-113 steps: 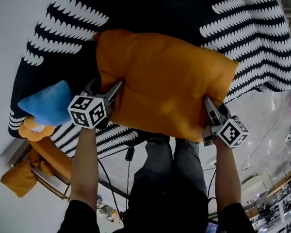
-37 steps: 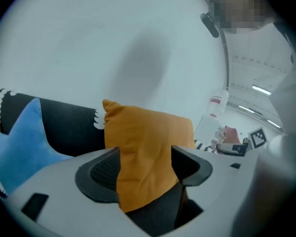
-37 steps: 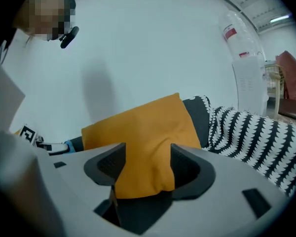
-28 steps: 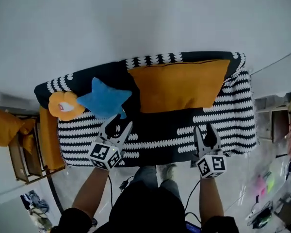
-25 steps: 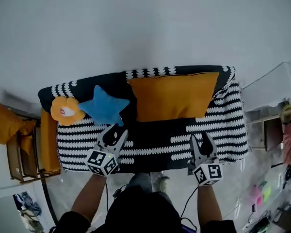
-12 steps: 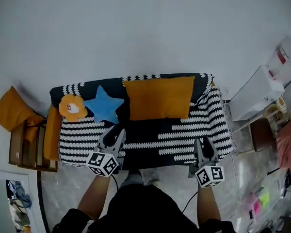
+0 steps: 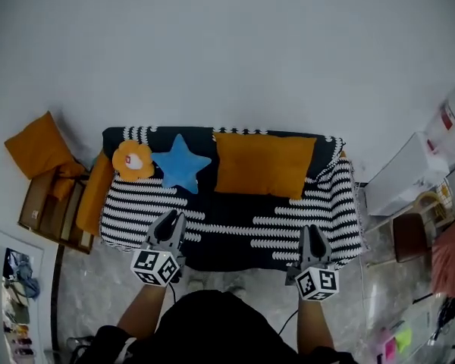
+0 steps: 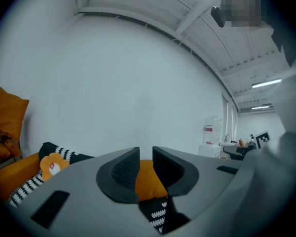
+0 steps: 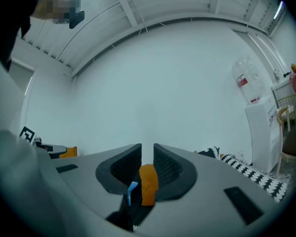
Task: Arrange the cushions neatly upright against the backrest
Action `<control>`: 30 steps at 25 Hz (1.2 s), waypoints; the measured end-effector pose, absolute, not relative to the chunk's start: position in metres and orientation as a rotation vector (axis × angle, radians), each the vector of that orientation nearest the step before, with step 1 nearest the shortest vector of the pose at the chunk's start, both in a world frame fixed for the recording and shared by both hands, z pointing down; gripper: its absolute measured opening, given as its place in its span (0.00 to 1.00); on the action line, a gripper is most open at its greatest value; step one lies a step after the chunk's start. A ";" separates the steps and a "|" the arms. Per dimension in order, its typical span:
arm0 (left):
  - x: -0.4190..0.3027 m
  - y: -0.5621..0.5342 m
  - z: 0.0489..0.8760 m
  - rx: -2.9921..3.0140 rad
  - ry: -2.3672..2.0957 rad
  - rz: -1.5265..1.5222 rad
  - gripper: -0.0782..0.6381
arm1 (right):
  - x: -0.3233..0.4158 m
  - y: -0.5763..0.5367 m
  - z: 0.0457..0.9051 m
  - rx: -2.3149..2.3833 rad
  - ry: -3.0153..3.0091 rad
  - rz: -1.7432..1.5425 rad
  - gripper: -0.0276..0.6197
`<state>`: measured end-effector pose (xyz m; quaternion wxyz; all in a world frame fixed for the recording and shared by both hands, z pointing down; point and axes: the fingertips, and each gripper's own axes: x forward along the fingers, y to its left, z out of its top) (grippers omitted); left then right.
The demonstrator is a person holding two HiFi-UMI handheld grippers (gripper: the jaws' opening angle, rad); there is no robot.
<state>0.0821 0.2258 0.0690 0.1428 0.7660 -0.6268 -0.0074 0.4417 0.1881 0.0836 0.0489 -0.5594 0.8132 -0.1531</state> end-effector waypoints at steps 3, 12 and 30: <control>0.078 0.234 0.066 2.198 -1.837 -0.037 0.22 | 0.436 0.190 0.081 -1.686 2.484 -0.477 0.16; 0.018 0.261 0.059 2.223 -1.865 -0.004 0.20 | 0.353 0.199 0.084 -1.601 2.640 -0.455 0.09; -0.056 0.244 0.069 2.212 -1.828 -0.054 0.18 | 0.272 0.192 0.063 -1.618 2.684 -0.355 0.09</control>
